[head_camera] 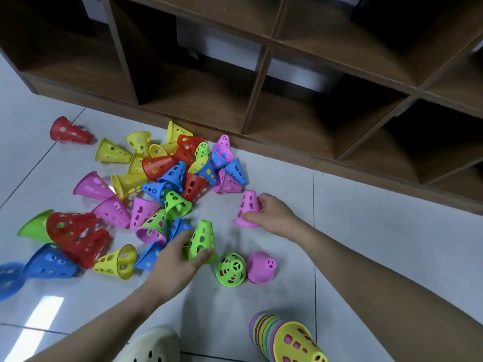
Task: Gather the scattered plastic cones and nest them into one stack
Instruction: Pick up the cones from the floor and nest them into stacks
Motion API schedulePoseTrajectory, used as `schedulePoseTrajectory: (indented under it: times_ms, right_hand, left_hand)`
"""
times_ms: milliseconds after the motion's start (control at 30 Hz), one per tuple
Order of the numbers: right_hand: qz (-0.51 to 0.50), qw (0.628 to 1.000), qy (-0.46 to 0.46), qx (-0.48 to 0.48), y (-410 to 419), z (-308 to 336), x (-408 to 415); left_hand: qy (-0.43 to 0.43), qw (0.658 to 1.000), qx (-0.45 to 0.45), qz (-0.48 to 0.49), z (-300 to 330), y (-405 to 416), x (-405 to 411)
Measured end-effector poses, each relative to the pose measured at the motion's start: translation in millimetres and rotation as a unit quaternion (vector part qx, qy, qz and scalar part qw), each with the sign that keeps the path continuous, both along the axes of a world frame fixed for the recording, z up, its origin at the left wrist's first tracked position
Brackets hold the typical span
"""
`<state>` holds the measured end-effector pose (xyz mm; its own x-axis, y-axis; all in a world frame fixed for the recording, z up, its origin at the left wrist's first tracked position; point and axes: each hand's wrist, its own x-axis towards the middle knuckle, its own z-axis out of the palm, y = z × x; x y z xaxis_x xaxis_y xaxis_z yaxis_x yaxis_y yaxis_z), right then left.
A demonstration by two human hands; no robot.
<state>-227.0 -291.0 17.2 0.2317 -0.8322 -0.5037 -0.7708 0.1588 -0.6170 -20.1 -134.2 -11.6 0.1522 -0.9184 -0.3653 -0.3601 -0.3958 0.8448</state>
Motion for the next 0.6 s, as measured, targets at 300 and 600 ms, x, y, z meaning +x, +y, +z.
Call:
schedulePoseTrajectory:
  times_ms: [300,600]
  right_hand:
    - [-0.055,0.991,-0.107,-0.064,77.4,48.1,-65.3]
    - [-0.046,0.992,-0.093,-0.07,96.4,29.6,-71.7]
  left_hand:
    - [0.032,0.99,-0.106,-0.084,13.5,25.8,-48.1]
    - [-0.134,0.967,-0.068,-0.205,-26.3,19.4,-39.2]
